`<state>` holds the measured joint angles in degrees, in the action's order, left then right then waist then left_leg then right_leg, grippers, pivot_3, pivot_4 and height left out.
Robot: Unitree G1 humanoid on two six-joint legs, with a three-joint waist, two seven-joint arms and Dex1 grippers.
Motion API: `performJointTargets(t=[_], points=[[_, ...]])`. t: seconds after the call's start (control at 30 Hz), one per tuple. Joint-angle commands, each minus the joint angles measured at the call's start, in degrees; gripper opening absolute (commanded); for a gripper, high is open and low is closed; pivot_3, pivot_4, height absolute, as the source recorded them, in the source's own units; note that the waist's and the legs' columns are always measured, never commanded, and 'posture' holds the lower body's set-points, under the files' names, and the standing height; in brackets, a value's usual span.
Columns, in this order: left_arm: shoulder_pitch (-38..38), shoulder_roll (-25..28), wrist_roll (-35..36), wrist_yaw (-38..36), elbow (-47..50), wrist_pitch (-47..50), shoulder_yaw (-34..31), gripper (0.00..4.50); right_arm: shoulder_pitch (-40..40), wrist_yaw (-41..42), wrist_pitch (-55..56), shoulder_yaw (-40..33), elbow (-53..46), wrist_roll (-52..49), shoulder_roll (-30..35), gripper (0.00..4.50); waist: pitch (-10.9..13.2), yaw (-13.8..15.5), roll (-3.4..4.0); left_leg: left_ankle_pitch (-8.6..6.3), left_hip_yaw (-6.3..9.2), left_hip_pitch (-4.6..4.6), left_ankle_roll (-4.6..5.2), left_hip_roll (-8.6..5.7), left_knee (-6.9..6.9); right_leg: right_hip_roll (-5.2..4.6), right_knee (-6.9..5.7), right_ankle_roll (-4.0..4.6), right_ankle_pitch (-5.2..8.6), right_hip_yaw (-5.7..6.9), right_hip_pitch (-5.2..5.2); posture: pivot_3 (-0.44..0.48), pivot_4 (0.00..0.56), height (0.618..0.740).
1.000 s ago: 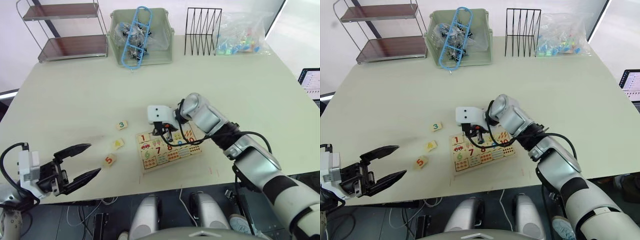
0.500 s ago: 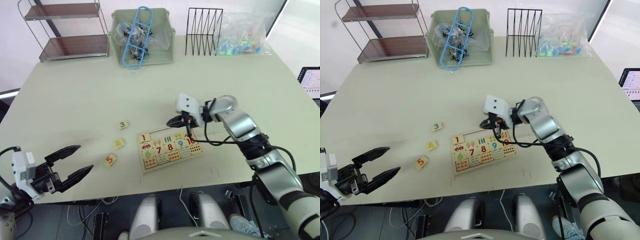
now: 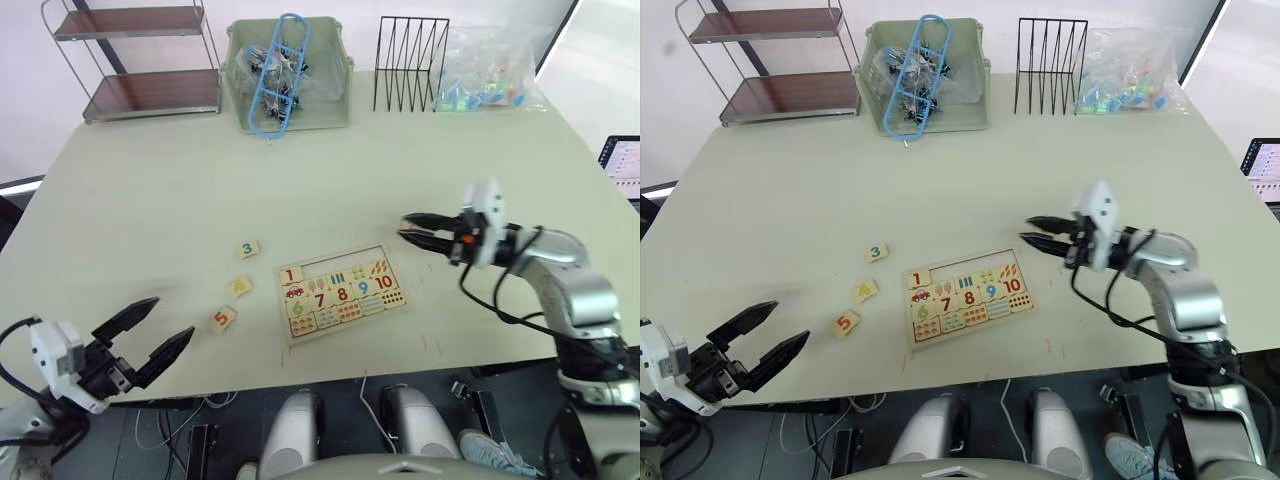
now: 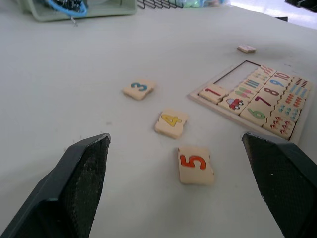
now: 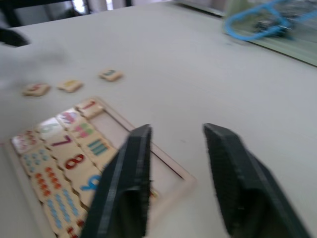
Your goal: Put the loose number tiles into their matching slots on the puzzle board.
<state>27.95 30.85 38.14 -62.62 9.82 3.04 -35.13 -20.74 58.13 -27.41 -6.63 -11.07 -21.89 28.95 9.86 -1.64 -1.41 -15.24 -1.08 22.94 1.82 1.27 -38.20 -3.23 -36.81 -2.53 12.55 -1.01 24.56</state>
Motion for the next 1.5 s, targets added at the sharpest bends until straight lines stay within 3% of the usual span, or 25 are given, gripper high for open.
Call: performJointTargets(t=[0.03,0.07,0.1,0.37,0.7,1.03,1.5], points=[[1.92,-2.95,-0.88,6.47,6.60,1.18,1.27,4.50,5.42,-3.73,0.90,-6.50,-4.81,-3.26,1.10,3.69,-0.01,0.25,-0.02,0.00,0.02,-0.01,0.00,0.01,0.00,0.01,0.00,0.00,0.00,0.00,-0.02,0.000,0.150,0.740],[2.47,-3.58,-1.31,8.29,7.38,1.89,1.36,4.50,7.66,-5.28,1.26,-7.80,-5.72,-3.43,0.88,4.22,-0.02,0.52,-0.04,0.00,0.02,-0.01,0.00,0.01,-0.01,0.03,-0.01,0.00,0.00,0.00,-0.02,0.000,0.150,0.740],[3.06,-4.14,-1.88,9.89,8.10,2.38,1.48,4.50,9.93,-6.64,1.64,-8.98,-6.60,-3.70,0.59,4.46,-0.02,0.66,-0.04,0.00,0.02,-0.02,0.00,0.02,-0.02,0.08,-0.01,-0.01,0.00,-0.01,-0.04,0.000,0.150,0.740],[7.54,-9.38,-8.63,18.46,13.39,1.05,5.55,4.50,27.32,-12.89,10.83,-12.44,-11.13,-2.30,-3.59,4.46,-0.04,0.86,-0.04,0.00,-0.08,-0.07,0.00,0.03,-0.05,0.24,-0.03,-0.04,0.04,-0.13,-0.04,0.000,0.150,0.740],[8.34,-12.66,-11.98,26.77,17.44,3.10,9.64,4.50,38.42,-18.70,20.99,-11.94,-12.06,-0.49,-9.55,4.46,-0.08,0.92,-0.07,0.00,-0.04,-0.10,0.00,0.05,-0.12,0.25,-0.03,-0.22,0.15,-0.12,-0.11,0.000,0.150,0.740],[8.28,-13.00,-15.37,29.40,18.76,3.32,15.72,4.50,41.75,-18.89,27.23,-9.56,-10.45,-0.59,-10.89,4.46,-0.10,0.98,-0.06,0.00,-0.02,-0.12,0.00,0.06,-0.12,0.26,-0.03,-0.24,0.18,-0.11,-0.12,0.000,0.150,0.740],[4.77,-11.58,-16.06,29.30,15.99,2.78,16.78,4.50,42.96,-18.46,30.91,-7.68,-8.77,0.07,-10.61,4.46,-0.14,0.99,-0.05,0.00,-0.02,-0.14,0.00,0.05,-0.13,0.26,-0.03,-0.21,0.15,-0.10,-0.14,0.000,0.150,0.740]])
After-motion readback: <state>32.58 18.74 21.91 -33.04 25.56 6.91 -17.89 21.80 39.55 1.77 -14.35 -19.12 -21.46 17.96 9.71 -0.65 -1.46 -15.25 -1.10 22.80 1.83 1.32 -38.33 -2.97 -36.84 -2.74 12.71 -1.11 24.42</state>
